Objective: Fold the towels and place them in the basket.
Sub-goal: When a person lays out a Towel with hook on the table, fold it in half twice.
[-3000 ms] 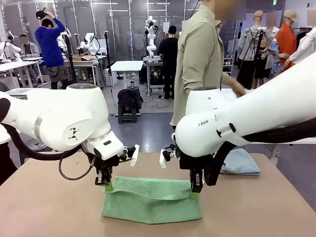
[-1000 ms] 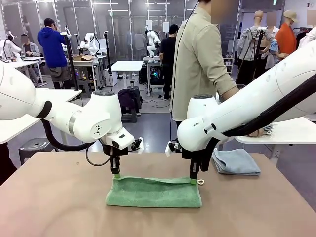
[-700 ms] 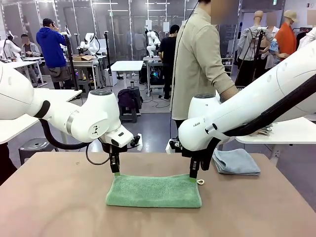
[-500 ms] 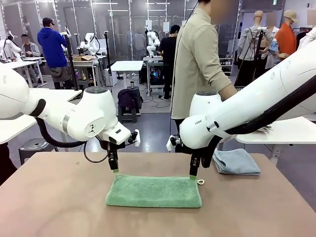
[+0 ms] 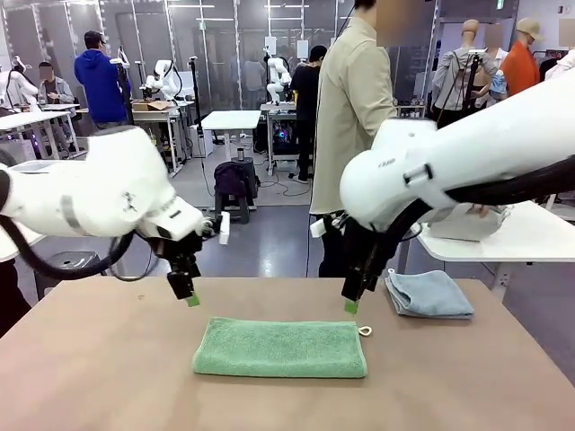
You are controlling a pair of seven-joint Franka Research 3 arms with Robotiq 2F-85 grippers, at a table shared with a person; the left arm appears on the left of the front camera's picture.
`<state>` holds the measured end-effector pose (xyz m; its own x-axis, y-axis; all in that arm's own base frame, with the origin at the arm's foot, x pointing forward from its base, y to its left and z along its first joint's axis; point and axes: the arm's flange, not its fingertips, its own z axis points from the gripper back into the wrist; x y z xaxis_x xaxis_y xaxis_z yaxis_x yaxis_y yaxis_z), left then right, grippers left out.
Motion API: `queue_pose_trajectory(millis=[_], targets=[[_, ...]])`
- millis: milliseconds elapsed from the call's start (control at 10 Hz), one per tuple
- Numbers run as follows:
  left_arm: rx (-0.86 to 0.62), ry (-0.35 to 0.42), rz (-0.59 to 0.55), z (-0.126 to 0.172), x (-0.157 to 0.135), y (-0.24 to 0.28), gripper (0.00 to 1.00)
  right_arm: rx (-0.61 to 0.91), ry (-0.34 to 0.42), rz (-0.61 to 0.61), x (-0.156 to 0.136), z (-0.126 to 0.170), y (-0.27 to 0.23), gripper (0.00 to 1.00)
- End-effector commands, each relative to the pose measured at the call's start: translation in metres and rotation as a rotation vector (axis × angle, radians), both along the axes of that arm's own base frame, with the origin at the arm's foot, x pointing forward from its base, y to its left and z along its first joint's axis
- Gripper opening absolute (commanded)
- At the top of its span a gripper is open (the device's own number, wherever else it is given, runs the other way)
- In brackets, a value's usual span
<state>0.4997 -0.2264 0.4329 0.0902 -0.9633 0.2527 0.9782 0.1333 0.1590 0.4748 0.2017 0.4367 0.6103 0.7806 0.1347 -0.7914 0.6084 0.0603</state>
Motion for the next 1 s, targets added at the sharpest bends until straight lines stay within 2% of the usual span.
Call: queue_pose_trajectory(millis=[0, 200, 500, 600, 700, 800, 900], targets=[[-0.082, 0.062, -0.041, 0.022, -0.031, 0.048, 0.92, 0.058, 0.035, -0.249, -0.026, 0.019, -0.015, 1.0], [-0.234, 0.087, -0.1, 0.03, -0.036, 0.087, 0.92, 0.122, 0.077, -0.42, -0.04, 0.018, -0.034, 1.0], [-0.491, 0.16, -0.09, 0.016, -0.032, 0.149, 0.92, 0.206, 0.212, -0.583, -0.067, -0.003, -0.047, 1.0], [-0.556, 0.162, -0.091, 0.006, -0.03, 0.162, 0.92, 0.255, 0.204, -0.584, -0.072, -0.009, -0.049, 1.0], [-0.624, 0.166, -0.1, -0.003, -0.029, 0.173, 0.92, 0.311, 0.147, -0.553, -0.077, -0.01, -0.05, 1.0], [-0.667, 0.172, -0.104, -0.012, -0.03, 0.182, 0.92, 0.343, 0.119, -0.536, -0.08, -0.007, -0.054, 1.0], [-0.709, 0.151, -0.119, -0.021, -0.03, 0.188, 0.92, 0.353, 0.068, -0.516, -0.081, -0.005, -0.063, 1.0]])
